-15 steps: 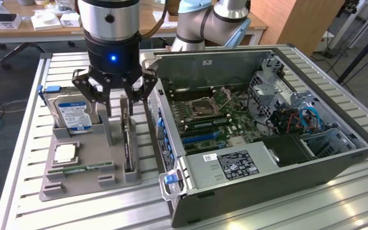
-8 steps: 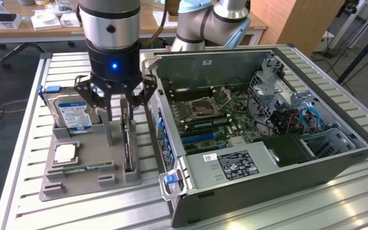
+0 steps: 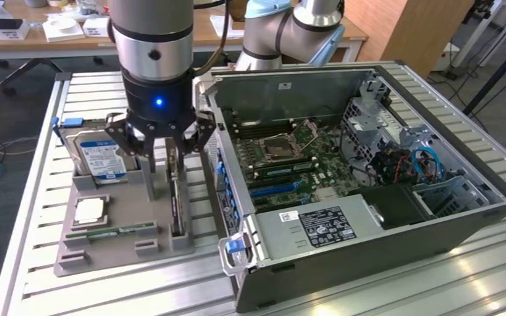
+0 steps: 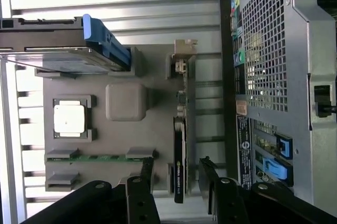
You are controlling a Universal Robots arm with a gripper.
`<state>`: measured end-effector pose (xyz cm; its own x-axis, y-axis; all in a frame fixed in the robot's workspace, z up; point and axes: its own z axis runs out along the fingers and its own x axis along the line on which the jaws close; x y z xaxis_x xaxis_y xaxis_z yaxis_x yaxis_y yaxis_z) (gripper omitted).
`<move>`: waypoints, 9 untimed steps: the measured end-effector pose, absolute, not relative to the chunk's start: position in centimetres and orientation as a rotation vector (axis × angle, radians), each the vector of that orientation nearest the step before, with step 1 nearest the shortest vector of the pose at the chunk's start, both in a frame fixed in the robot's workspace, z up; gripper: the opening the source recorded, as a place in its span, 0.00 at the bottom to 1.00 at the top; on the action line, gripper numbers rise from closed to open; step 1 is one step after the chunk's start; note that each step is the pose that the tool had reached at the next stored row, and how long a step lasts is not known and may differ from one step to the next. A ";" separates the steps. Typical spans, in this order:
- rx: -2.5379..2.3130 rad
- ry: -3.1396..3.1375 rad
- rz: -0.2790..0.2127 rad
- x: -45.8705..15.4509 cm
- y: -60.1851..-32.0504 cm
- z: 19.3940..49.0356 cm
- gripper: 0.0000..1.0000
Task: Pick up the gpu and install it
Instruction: 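Pick up the gpu and move the gpu toward the slot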
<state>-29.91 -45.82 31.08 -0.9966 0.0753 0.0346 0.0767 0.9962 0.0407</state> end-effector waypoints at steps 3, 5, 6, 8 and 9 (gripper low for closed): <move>-0.118 -3.106 -0.065 -29.9 -45.8 30.5 0.47; -0.118 -3.106 -0.065 -29.9 -45.8 30.2 0.47; -0.118 -3.106 -0.065 -29.9 -45.8 30.0 0.47; -0.118 -3.106 -0.065 -29.9 -45.8 29.6 0.47; -0.118 -3.106 -0.065 -29.9 -45.8 29.4 0.47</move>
<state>-29.91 -45.83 29.44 -0.9966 0.0752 0.0346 0.0766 0.9962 0.0407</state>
